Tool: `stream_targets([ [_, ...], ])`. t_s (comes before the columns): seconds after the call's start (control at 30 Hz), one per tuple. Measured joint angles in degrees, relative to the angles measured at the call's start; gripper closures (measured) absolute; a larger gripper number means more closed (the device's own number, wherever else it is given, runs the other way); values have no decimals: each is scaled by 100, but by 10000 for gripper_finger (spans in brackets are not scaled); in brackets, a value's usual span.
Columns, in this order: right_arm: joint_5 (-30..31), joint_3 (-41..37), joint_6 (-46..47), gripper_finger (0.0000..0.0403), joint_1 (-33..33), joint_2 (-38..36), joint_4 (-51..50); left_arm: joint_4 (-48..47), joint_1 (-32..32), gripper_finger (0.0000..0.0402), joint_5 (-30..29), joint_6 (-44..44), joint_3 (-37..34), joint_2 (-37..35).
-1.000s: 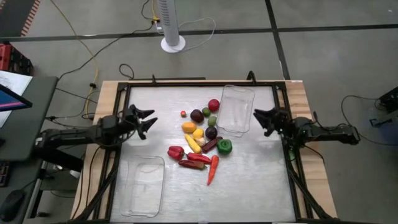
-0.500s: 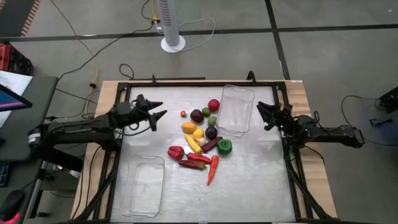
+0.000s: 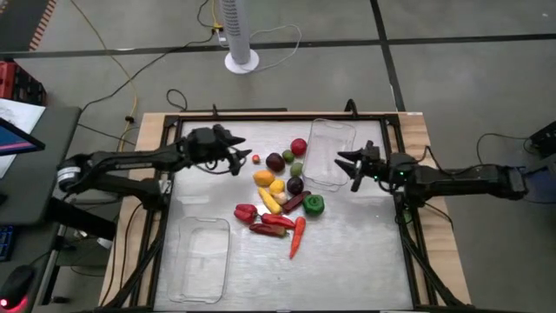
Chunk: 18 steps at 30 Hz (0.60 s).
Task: Sort produce into baskets
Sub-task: Put the dark red apple into the bottom transparent bin
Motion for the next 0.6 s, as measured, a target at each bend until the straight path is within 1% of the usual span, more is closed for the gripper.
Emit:
stream_targets([
  [0.17,2,95,-182,178,-26,678,268,-292,-122,173,193,298,619,871],
  [0.3,4,101,-230,154,-16,853,372,-520,-234,149,191,326,1150,1568],
  [0.47,-133,101,-229,147,5,830,265,-631,-280,106,174,521,1721,2400],
  [0.6,-259,103,-212,147,135,833,123,-734,-280,80,174,702,2168,2876],
])
